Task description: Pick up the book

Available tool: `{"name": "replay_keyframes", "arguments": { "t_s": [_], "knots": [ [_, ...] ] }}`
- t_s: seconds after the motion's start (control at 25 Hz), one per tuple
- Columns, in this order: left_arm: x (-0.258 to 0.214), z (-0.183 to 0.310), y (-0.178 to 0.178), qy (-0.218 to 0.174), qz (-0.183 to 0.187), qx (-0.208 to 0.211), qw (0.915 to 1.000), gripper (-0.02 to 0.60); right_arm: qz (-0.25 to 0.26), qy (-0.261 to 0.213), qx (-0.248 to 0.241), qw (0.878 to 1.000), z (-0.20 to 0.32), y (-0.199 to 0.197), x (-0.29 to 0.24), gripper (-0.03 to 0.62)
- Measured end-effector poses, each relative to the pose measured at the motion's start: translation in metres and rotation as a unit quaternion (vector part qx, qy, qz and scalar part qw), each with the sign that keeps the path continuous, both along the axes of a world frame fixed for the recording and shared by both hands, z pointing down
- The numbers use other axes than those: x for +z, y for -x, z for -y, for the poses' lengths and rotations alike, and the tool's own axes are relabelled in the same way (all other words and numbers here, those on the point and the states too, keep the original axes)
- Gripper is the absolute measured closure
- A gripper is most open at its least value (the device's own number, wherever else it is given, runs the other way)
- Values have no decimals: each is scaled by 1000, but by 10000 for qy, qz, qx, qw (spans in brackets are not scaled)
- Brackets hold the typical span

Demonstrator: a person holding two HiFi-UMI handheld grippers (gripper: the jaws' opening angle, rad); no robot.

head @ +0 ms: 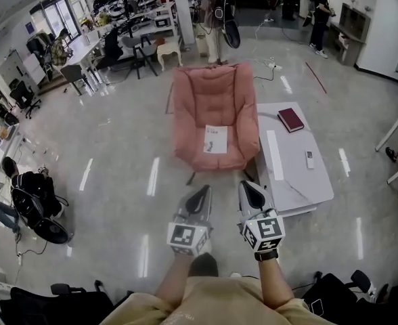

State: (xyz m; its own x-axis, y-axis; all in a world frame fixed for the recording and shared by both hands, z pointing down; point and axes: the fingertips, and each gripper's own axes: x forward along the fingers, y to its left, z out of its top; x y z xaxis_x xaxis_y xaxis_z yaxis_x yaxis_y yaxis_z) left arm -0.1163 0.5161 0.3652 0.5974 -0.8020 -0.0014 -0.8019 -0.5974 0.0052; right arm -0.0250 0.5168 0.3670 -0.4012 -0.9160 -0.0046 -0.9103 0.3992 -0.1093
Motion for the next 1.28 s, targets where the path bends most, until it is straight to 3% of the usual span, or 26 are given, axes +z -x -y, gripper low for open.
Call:
{"name": "replay_keyframes", "arguments": {
  "t_s": [0.48,0.56,0.64,0.72,0.88,1.28],
  "knots": [
    [-9,190,87,112,-296,68,9995,581,-336,-149,-305,9989,184,112,-20,588],
    [-5,212,95,43,-177,30,9998,581,-396,-131,-273,9988,205,119,-16,588],
    [-3,233,100,-165,167,-43,9997,581,-455,-66,-214,9987,224,121,-9,588],
    [-4,255,101,-306,294,-84,9991,581,-537,71,-110,9985,244,119,0,588],
    [6,304,96,-153,99,-139,9997,581,-540,301,50,9981,291,99,17,588],
    [9,473,25,151,-232,-251,9993,581,-439,237,-69,9987,478,19,21,588]
  ]
}}
